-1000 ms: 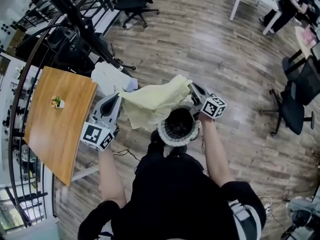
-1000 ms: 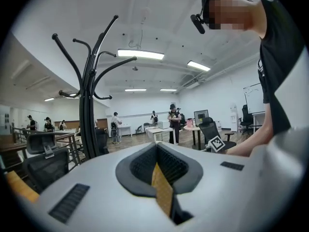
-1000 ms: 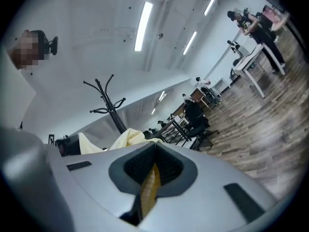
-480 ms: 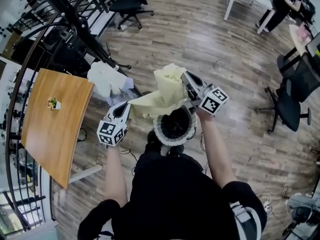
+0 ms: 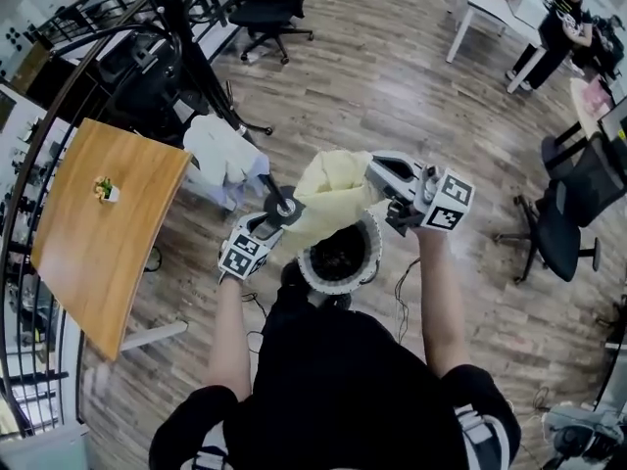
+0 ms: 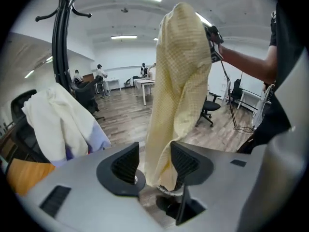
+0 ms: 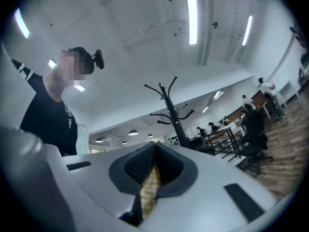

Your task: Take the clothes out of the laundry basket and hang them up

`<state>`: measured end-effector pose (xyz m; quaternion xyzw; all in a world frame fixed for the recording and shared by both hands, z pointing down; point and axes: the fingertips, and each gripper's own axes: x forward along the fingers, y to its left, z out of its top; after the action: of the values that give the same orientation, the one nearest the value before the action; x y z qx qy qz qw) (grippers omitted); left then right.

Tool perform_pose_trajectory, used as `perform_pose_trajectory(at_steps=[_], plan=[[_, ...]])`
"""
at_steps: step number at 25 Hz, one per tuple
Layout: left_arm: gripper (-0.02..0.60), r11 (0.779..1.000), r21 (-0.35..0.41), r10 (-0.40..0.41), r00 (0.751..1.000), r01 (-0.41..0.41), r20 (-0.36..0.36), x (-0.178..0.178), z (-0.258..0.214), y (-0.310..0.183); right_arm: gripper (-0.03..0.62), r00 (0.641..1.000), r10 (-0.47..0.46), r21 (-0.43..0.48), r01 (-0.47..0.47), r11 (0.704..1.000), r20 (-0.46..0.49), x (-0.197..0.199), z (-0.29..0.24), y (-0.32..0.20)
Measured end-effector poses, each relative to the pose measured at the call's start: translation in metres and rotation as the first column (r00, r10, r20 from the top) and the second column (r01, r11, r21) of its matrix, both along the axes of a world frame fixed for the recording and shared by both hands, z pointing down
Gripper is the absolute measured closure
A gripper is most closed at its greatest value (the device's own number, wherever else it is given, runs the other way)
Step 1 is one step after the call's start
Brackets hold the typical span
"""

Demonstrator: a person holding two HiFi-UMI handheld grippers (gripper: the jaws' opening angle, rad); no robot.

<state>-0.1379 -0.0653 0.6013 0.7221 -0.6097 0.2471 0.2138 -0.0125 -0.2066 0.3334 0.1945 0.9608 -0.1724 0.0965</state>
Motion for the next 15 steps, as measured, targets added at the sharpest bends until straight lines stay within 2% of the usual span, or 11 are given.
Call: perform_pose_trajectory(at_steps=[2, 4, 6, 8, 9, 10, 12, 13, 14, 15], plan=[[0.357, 0.998, 0.06, 0.028, 1.0, -0.029, 0.012, 0.0, -0.019, -0.02, 0.585, 0.997, -0.08, 0.074, 0.079, 0.994, 0.015, 0.011, -0.016, 0.014], [0.324, 0.984, 0.156, 0.08, 0.996, -0.086, 0.049, 0.006, -0.05, -0.051, 0.585, 0.987, -0.154, 0.13, 0.148, 0.98, 0.04, 0.022, -0.033, 0.026], [0.282, 0.949, 0.266, 0.158, 0.985, -0.172, 0.076, 0.025, -0.087, -0.083, 0.585, 0.974, -0.219, 0.18, 0.205, 0.962, 0.059, 0.032, -0.047, 0.037], [0.262, 0.891, 0.336, 0.296, 0.952, -0.304, 0.074, 0.061, -0.12, -0.109, 0.585, 0.964, -0.257, 0.216, 0.237, 0.947, 0.073, 0.039, -0.055, 0.044], [0.258, 0.856, 0.337, 0.39, 0.918, -0.391, 0.073, 0.085, -0.128, -0.117, 0.585, 0.962, -0.26, 0.223, 0.237, 0.946, 0.08, 0.042, -0.058, 0.045], [0.259, 0.817, 0.318, 0.488, 0.87, -0.482, 0.064, 0.111, -0.131, -0.121, 0.585, 0.965, -0.249, 0.224, 0.225, 0.948, 0.087, 0.043, -0.06, 0.043], [0.264, 0.732, 0.269, 0.65, 0.76, -0.626, 0.0, 0.158, -0.123, -0.117, 0.585, 0.975, -0.203, 0.213, 0.179, 0.96, 0.095, 0.045, -0.06, 0.034], [0.353, 0.695, 0.269, 0.701, 0.712, -0.667, -0.046, 0.176, -0.12, -0.113, 0.585, 0.98, -0.175, 0.2, 0.153, 0.968, 0.1, 0.047, -0.058, 0.028], [0.523, 0.67, 0.291, 0.731, 0.676, -0.683, -0.095, 0.191, -0.12, -0.109, 0.585, 0.983, -0.147, 0.183, 0.126, 0.975, 0.107, 0.05, -0.057, 0.022], [0.541, 0.661, 0.321, 0.742, 0.655, -0.679, -0.144, 0.2, -0.121, -0.106, 0.585, 0.986, -0.118, 0.166, 0.098, 0.981, 0.114, 0.053, -0.056, 0.016]])
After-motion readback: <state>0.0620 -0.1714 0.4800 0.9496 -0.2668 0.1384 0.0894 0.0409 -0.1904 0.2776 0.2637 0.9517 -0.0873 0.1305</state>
